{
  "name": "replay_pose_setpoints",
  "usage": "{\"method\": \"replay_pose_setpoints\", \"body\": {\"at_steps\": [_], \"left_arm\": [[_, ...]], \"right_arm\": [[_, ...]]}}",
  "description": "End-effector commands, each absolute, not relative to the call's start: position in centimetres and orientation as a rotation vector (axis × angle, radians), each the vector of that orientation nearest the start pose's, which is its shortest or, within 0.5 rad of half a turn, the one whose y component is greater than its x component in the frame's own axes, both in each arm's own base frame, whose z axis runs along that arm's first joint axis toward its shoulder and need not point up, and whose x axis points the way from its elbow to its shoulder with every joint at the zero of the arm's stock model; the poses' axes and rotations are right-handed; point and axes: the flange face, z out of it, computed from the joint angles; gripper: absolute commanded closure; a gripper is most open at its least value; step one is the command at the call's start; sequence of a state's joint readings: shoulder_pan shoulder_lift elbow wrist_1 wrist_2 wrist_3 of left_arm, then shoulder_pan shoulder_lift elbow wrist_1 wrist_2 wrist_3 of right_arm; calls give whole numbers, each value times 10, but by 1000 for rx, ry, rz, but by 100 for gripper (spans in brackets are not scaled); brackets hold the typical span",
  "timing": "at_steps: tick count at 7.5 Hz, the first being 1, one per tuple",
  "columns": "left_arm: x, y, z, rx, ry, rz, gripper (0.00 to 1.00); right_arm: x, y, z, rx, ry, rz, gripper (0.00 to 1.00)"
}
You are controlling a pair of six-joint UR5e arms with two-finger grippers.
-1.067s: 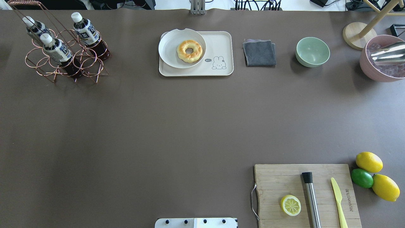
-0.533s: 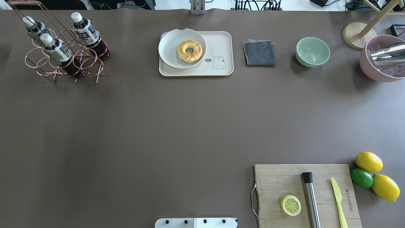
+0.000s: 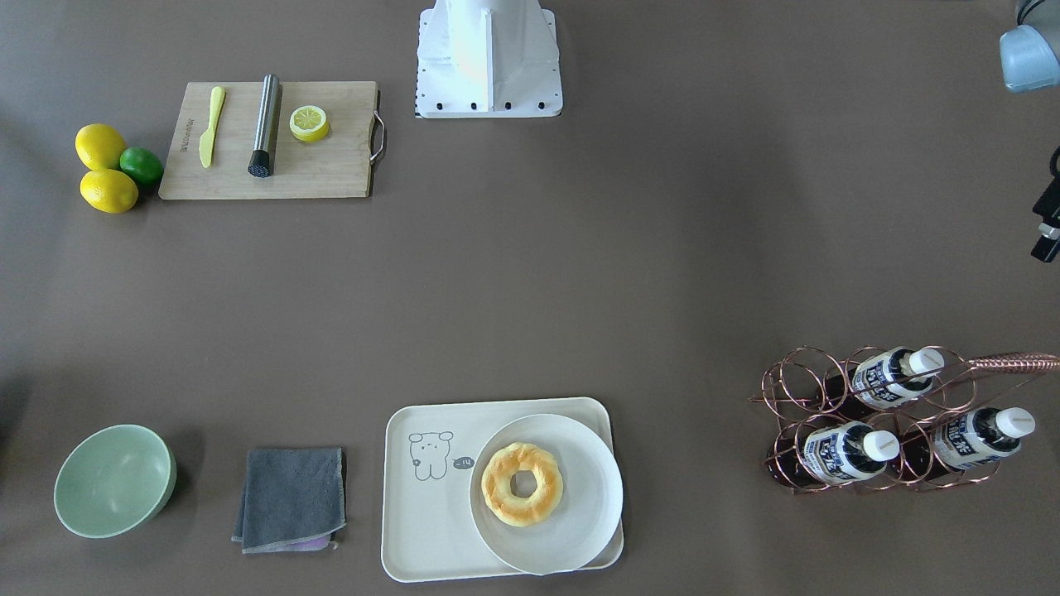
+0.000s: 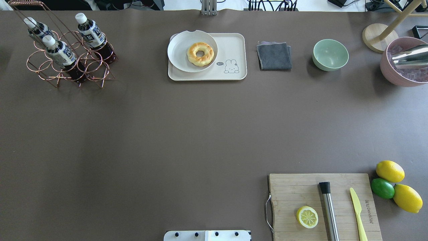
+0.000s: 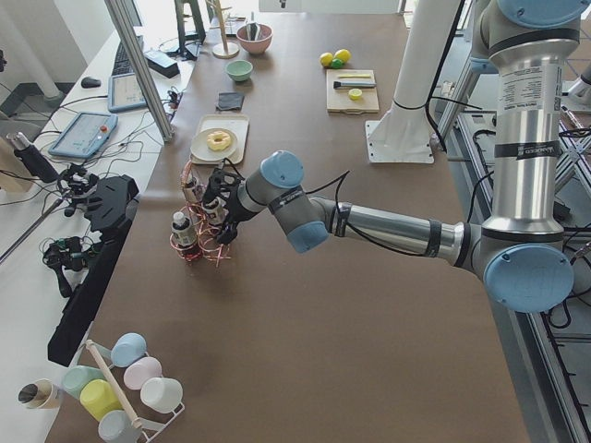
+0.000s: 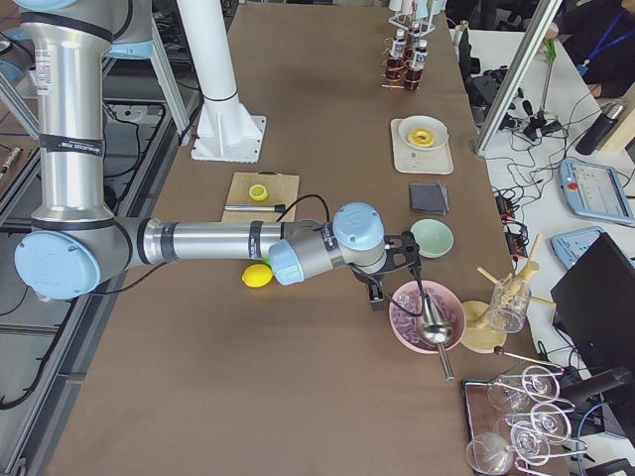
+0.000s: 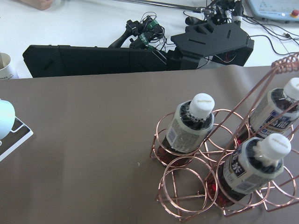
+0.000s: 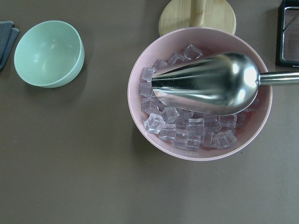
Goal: Place tea on tray
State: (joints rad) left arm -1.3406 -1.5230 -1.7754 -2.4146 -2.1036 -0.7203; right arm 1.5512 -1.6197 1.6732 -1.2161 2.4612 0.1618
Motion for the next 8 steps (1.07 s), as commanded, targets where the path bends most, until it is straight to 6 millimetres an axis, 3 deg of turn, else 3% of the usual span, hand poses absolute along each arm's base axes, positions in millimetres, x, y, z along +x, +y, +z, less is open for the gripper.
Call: {"method": "replay_pose_setpoints", "body": {"at_steps": [1,3,4,5,6,8], "left_arm": [[91,-496,462,686,859,-214,2],[123,-500,454,733,819,-194,3],[160,-504,447,765,787,-179,6],[179,-511,441,773,790,-162,12],[183,-517,434,781,797,-166,20],[194,-532,422,786,797,-154,25]], "right_arm": [[46,-487,582,302,-907,-50,0],[46,-485,584,300,-907,-50,0],[46,-485,584,300,-907,-51,0],[46,-485,584,300,-905,-50,0],[46,-485,584,300,-905,-50,0],[46,-485,585,299,-905,-49,0]]}}
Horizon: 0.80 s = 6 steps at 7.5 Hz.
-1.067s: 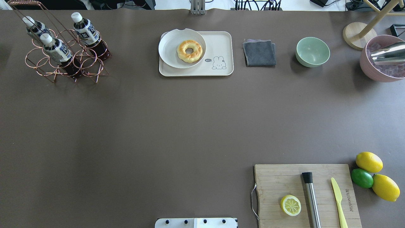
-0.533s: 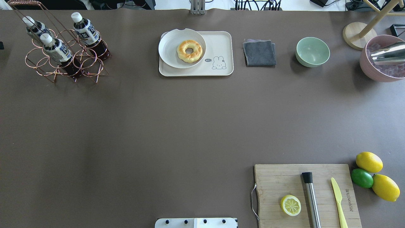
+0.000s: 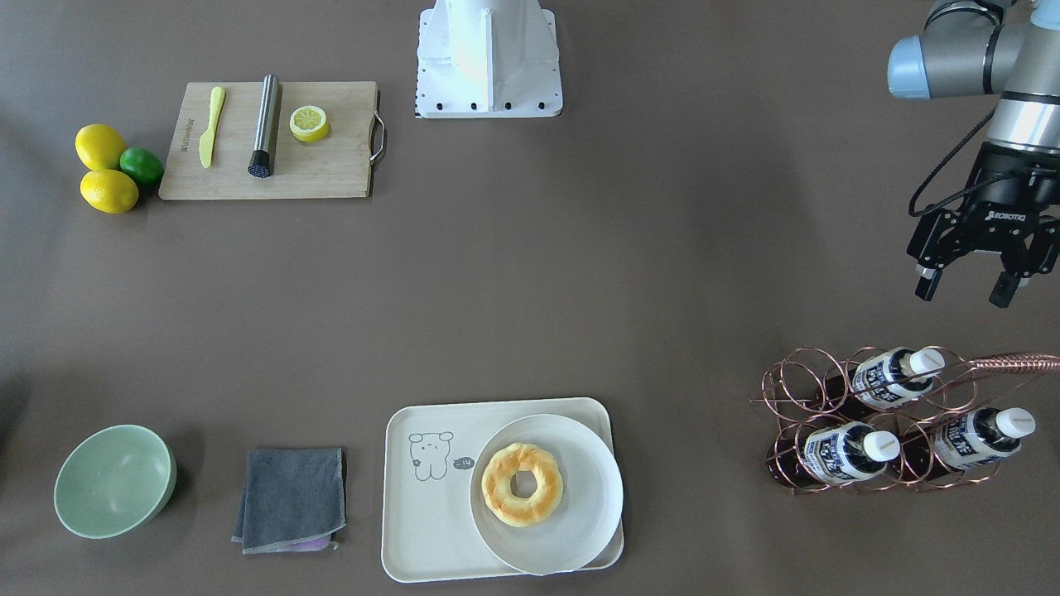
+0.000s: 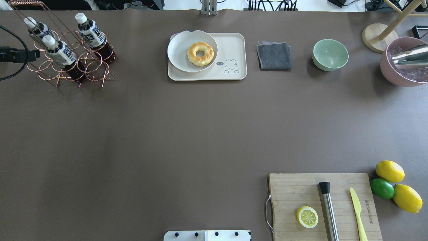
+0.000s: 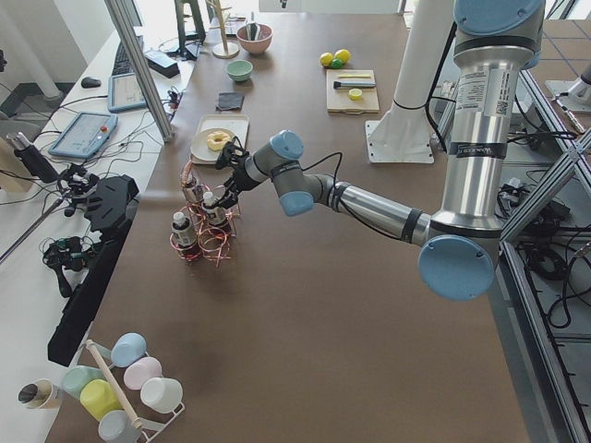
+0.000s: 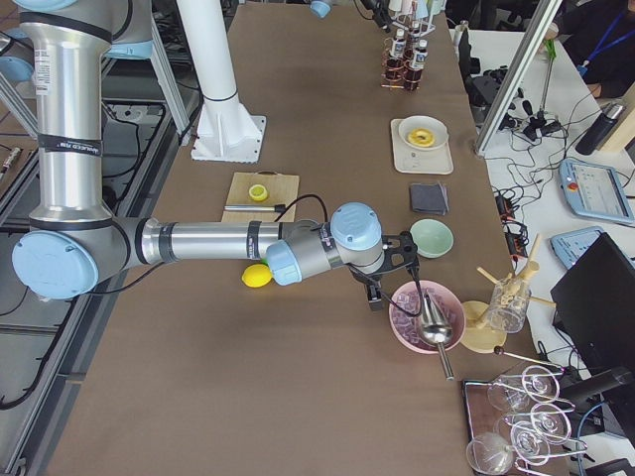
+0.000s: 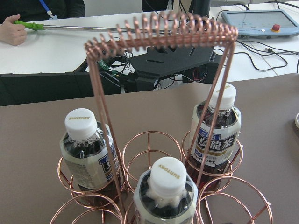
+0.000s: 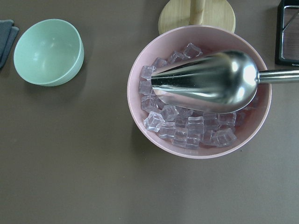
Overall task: Place tea on tray
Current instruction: 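Reach the left gripper to the copper rack and grasp a tea bottle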
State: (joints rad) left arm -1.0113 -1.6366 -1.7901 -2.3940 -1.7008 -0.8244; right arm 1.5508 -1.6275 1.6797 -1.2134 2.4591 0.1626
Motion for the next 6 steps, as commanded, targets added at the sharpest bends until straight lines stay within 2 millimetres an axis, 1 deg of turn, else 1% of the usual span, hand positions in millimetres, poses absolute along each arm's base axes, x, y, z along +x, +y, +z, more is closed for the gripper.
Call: {"method": "replay_pose_setpoints", "body": {"at_steps": [1,2,3,4,6], "left_arm": [[200,-542,415,795,802,-150,26],[204,-550,415,797,796,-149,26],[207,-556,420,788,788,-150,27],[203,-559,422,787,785,-154,27],[198,-557,429,784,782,-159,27]], "right_arm": [[47,-485,585,299,-902,-49,0],[47,-486,586,298,-899,-47,0],[47,-486,587,297,-898,-46,0],[46,-487,586,298,-897,-48,0],[47,-487,586,299,-896,-47,0]]}}
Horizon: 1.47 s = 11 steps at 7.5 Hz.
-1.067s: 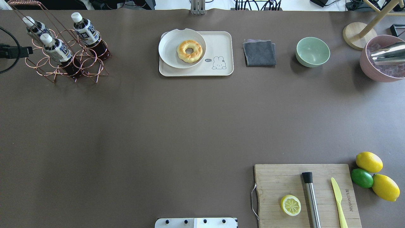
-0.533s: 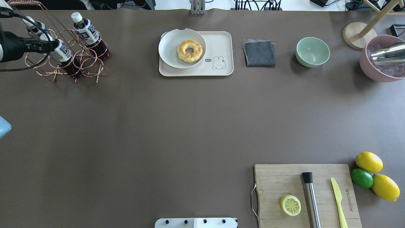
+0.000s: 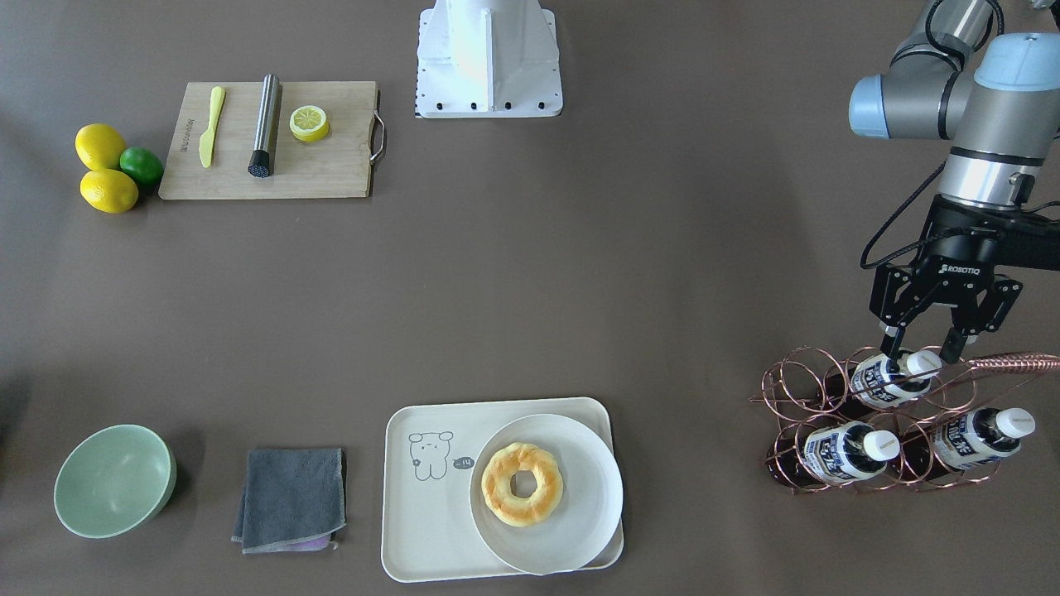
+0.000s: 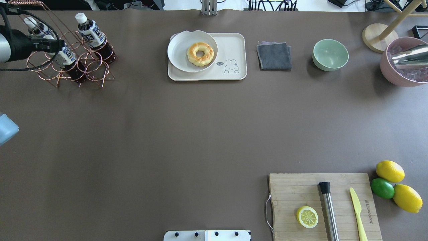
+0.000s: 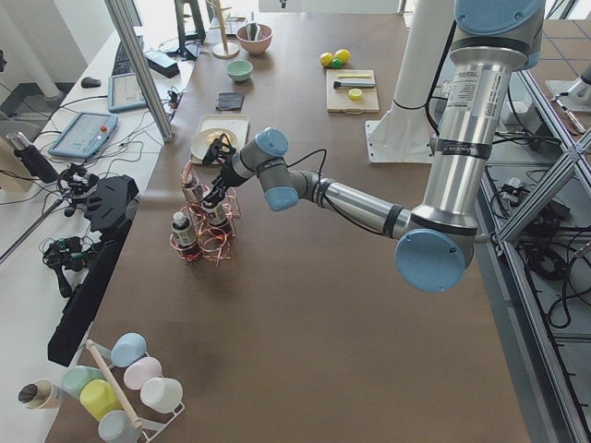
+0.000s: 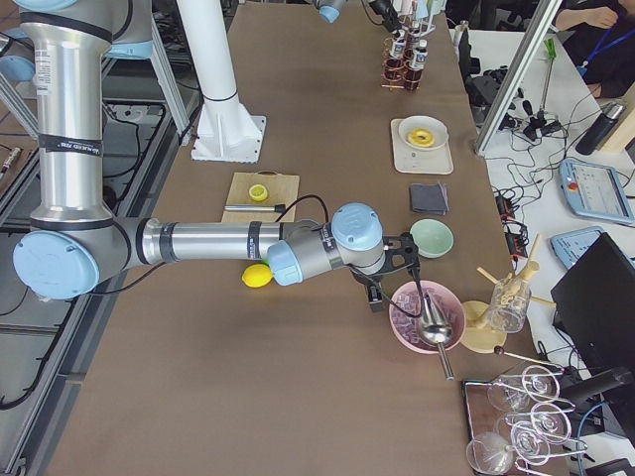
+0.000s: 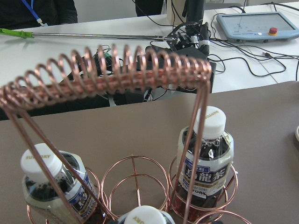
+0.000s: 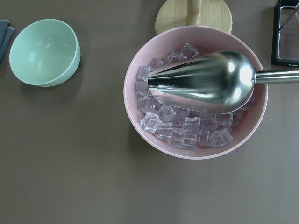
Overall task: Place tea on tray
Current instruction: 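Reach the left gripper to the copper rack and grasp a tea bottle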
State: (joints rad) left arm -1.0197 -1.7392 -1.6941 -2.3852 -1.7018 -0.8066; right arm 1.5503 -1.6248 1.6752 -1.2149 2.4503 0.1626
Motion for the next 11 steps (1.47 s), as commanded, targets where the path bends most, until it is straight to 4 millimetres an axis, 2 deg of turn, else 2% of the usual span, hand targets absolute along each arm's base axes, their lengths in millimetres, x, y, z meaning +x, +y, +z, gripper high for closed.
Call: {"method": "replay_pose_setpoints", "body": {"at_steps": [1,5,7,9,10,11], "left_arm": [[199,-558,433,779,776,-160,28],[203,-563,432,784,773,-161,32],[205,-565,441,771,762,-163,33],[205,-565,441,771,761,-161,35],[204,-564,439,773,764,-163,43],[204,-564,439,775,764,-163,72]], "right_arm": [[47,-487,586,299,-896,-47,0],[47,-486,587,296,-896,-45,0],[47,-486,587,298,-896,-47,0],[47,-486,586,299,-898,-48,0],[47,-485,587,298,-898,-48,0],[47,-486,587,296,-898,-47,0]]}}
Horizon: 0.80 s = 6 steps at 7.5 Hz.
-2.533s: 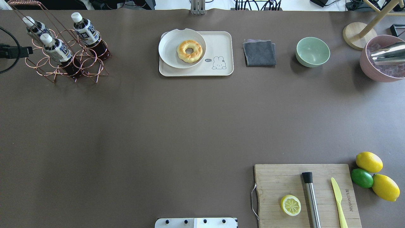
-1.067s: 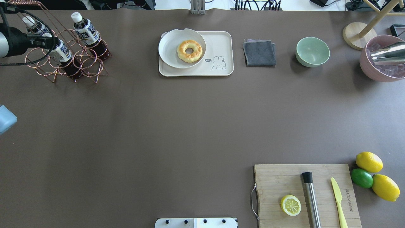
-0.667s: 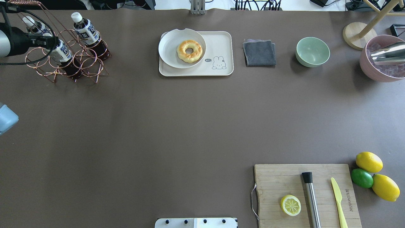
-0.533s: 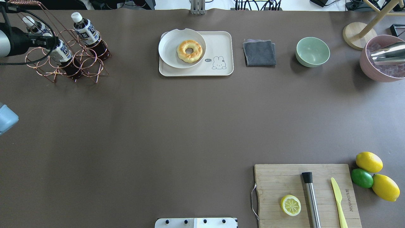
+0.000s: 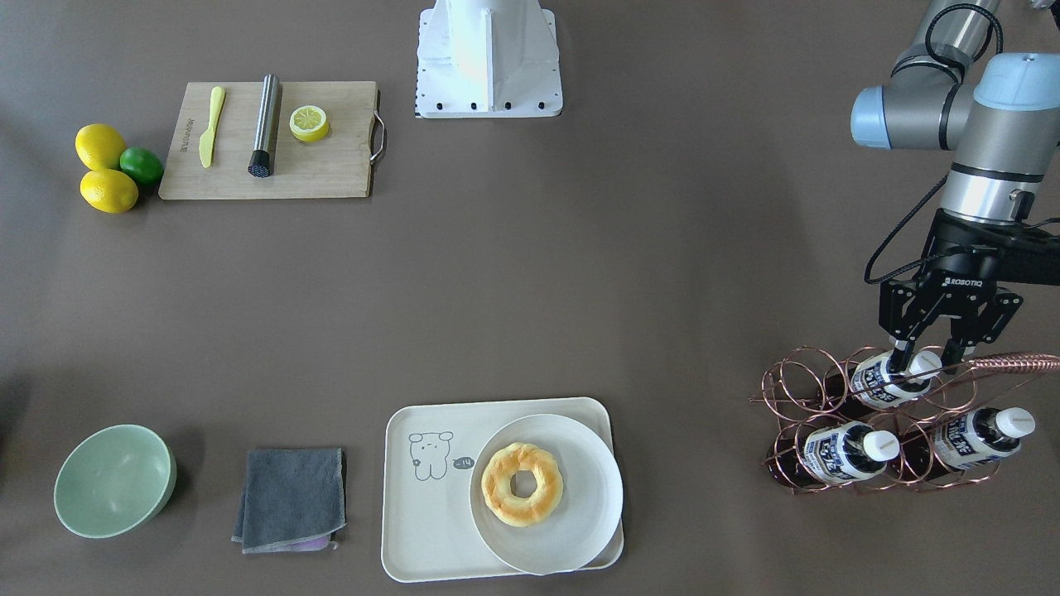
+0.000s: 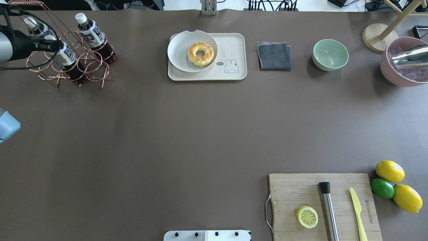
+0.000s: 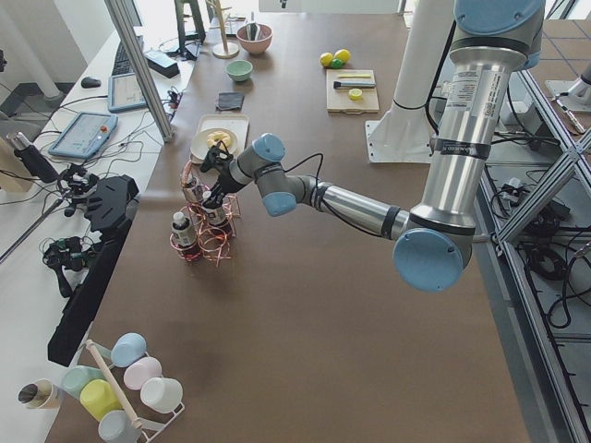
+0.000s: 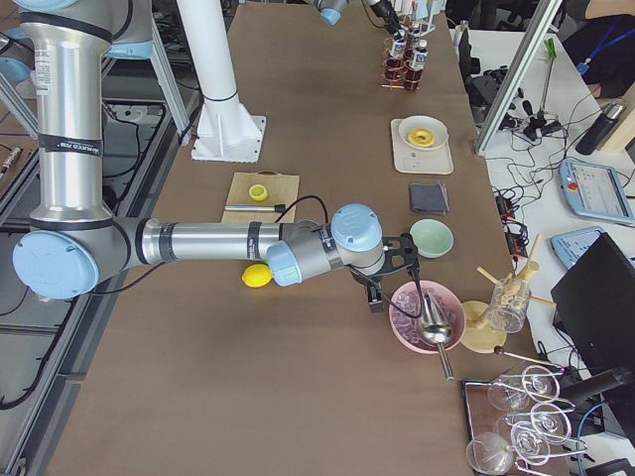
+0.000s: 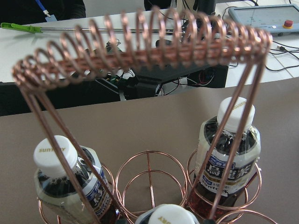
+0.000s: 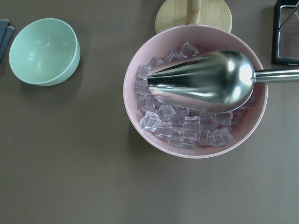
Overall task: Place tea on tray
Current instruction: 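Reach the left gripper to the copper rack and grasp a tea bottle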
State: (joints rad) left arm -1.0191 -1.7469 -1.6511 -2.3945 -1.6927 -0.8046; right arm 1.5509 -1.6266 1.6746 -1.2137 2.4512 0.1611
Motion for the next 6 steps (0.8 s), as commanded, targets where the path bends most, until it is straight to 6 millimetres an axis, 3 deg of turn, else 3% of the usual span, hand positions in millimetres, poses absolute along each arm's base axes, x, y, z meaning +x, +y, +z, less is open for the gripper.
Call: {"method": "replay_pose_setpoints", "body": {"at_steps": [1,4,6], "left_arm": [[201,-564,436,780,765,-167,100],[156,-565,411,820,791,-205,100],[109,-570,396,816,845,-220,100]], "right_arm": [[47,-485,587,296,-898,-47,0],[47,-485,588,295,-897,-46,0],[47,-485,588,295,-897,-46,0]]}}
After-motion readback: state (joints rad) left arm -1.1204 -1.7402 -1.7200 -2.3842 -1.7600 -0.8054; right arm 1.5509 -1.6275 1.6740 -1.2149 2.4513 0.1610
